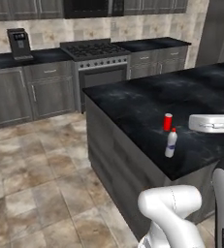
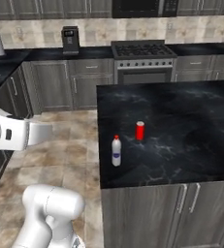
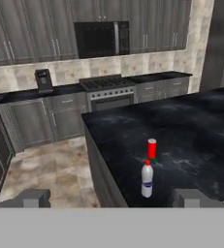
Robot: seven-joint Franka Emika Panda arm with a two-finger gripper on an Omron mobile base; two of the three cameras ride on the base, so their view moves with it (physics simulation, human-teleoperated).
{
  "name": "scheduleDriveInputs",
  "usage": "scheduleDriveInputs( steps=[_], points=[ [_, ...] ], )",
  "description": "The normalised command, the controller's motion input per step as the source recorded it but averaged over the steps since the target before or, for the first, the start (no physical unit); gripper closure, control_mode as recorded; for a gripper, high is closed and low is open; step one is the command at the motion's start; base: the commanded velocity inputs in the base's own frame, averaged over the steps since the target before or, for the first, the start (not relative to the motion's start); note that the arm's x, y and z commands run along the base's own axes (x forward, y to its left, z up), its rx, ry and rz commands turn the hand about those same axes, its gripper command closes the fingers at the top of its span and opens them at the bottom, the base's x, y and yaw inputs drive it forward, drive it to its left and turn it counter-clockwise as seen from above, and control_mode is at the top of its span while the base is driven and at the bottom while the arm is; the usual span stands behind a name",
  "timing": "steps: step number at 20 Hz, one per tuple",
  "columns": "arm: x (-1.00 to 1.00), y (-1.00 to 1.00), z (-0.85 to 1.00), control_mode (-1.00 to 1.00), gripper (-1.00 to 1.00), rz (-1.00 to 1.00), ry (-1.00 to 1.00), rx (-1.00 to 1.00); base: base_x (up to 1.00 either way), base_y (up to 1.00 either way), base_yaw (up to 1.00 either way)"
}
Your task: Pick the beer, bottled water, can from the counter and place them in the open cabinet.
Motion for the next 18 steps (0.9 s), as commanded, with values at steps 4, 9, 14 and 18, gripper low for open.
scheduleDriveInputs(
  steps=[4, 9, 14, 18],
  points=[
    [0.00, 0.00, 0.00, 1.00, -1.00, 0.00, 0.00, 0.00, 0.12, 0.00, -0.15],
    [0.00, 0.00, 0.00, 1.00, -1.00, 0.00, 0.00, 0.00, 0.03, 0.00, -0.15],
    [0.00, 0.00, 0.00, 1.00, -1.00, 0.00, 0.00, 0.00, 0.00, 0.00, -0.05],
    [0.00, 0.00, -0.03, -1.00, -1.00, 0.00, 0.03, 0.00, 0.00, 0.00, 0.00]
  ],
)
